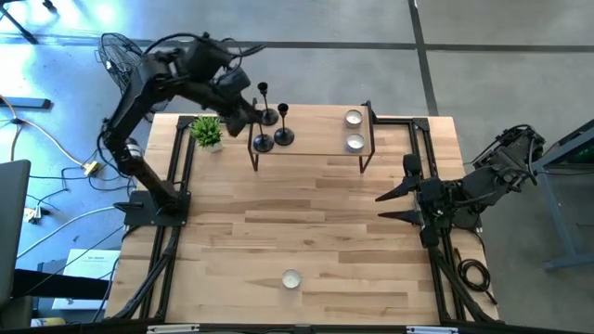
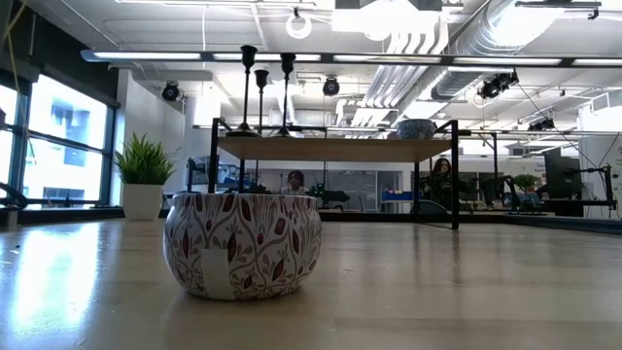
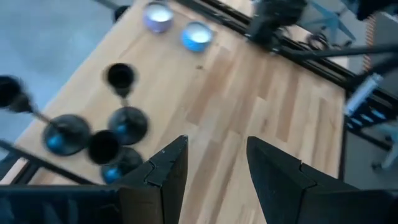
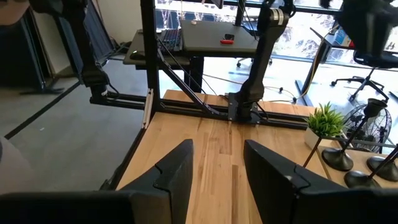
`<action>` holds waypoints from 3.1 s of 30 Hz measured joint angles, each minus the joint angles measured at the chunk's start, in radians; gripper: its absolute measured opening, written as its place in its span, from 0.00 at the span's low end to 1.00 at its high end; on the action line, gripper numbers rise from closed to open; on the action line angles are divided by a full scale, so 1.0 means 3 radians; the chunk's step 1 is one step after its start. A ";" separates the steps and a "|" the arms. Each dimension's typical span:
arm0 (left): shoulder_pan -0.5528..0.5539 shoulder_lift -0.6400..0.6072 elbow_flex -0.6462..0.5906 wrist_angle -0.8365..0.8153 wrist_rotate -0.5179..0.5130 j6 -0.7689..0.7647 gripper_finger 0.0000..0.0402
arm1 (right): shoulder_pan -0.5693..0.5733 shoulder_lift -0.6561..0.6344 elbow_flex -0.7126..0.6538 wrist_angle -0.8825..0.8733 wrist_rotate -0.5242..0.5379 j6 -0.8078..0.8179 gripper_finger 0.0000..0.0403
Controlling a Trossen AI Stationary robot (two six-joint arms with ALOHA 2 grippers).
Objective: Pick & Place candle stick holders
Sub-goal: Put the red patterned scented candle on the shelf
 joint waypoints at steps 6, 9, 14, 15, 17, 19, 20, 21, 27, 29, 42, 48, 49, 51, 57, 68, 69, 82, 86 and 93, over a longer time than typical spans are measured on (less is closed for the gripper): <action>-0.0400 -0.0068 0.0000 0.0001 -0.0194 0.0011 0.40 | 0.0001 0.0000 -0.0001 0.0001 -0.0012 0.0005 0.34; -0.0559 -0.0067 0.0000 0.0002 -0.0073 0.0087 0.42 | 0.0001 0.0000 -0.0001 0.0000 -0.0026 0.0005 0.34; -0.0776 -0.0066 0.0000 0.0002 -0.0081 -0.0020 0.55 | 0.0001 -0.0001 0.0000 0.0000 -0.0040 0.0059 0.34; -0.0811 -0.0066 0.0000 0.0000 -0.0068 -0.0005 0.59 | 0.0001 0.0001 -0.0001 0.0001 -0.0044 0.0060 0.34; -0.0890 -0.0066 0.0000 -0.0023 -0.0001 0.0095 0.67 | 0.0001 0.0019 0.0000 0.0003 -0.0044 0.0060 0.34; -0.0992 -0.0066 0.0000 -0.0018 -0.0034 0.0078 0.74 | 0.0001 0.0050 -0.0001 0.0003 -0.0051 0.0074 0.34; -0.1040 -0.0065 -0.0001 -0.0008 -0.0123 0.0035 0.77 | 0.0001 0.0070 0.0000 0.0003 -0.0063 0.0088 0.34; -0.1081 -0.0065 -0.0001 -0.0002 -0.0235 -0.0014 0.79 | 0.0001 0.0092 -0.0001 0.0003 -0.0073 0.0101 0.34; -0.1258 -0.0065 -0.0003 -0.0002 -0.0910 -0.0174 0.87 | 0.0001 0.0220 -0.0001 0.0003 -0.0094 0.0180 0.34; -0.1291 -0.0065 -0.0003 0.0000 -0.0911 -0.0295 0.87 | 0.0001 0.0255 0.0000 0.0003 -0.0092 0.0237 0.34; -0.1285 -0.0064 -0.0003 0.0042 -0.1001 -0.0288 0.88 | 0.0001 0.0404 0.0000 0.0515 0.0164 0.0350 0.34; -0.1385 -0.0064 -0.0004 -0.0019 -0.1177 -0.0102 0.88 | 0.0001 0.0513 0.0000 0.0736 0.0365 0.0321 0.34; -0.1417 -0.0064 -0.0004 -0.0034 -0.1261 -0.0069 0.88 | 0.0001 0.0544 0.0000 0.0768 0.0369 0.0345 0.34; -0.1458 -0.0064 -0.0004 -0.0050 -0.1370 -0.0001 0.88 | 0.0001 0.0604 0.0000 0.0805 0.0366 0.0420 0.34; -0.1543 -0.0064 -0.0004 -0.0097 -0.1377 0.0065 0.88 | 0.0001 0.0801 0.0000 0.0881 0.0365 0.0638 0.34; -0.1888 -0.0034 -0.0004 -0.0231 -0.1162 -0.0535 0.88 | 0.0002 0.0918 -0.0001 0.1000 0.0556 0.0738 0.34; -0.1923 -0.0024 -0.0004 -0.0251 -0.1162 -0.0562 0.88 | 0.0001 0.0918 0.0000 0.1003 0.0618 0.0734 0.34; -0.2460 0.0002 -0.0880 -0.0266 -0.1181 -0.0980 0.87 | 0.0002 0.0918 0.0000 0.1031 0.0932 0.0775 0.34; -0.2599 0.0003 -0.1327 -0.0267 -0.1172 -0.0972 0.87 | 0.0001 0.0918 0.0000 0.1035 0.0938 0.0918 0.34; -0.2938 0.0003 -0.1960 -0.0066 -0.1174 -0.1003 0.87 | 0.0002 0.0918 0.0000 0.1031 0.0851 0.0694 0.34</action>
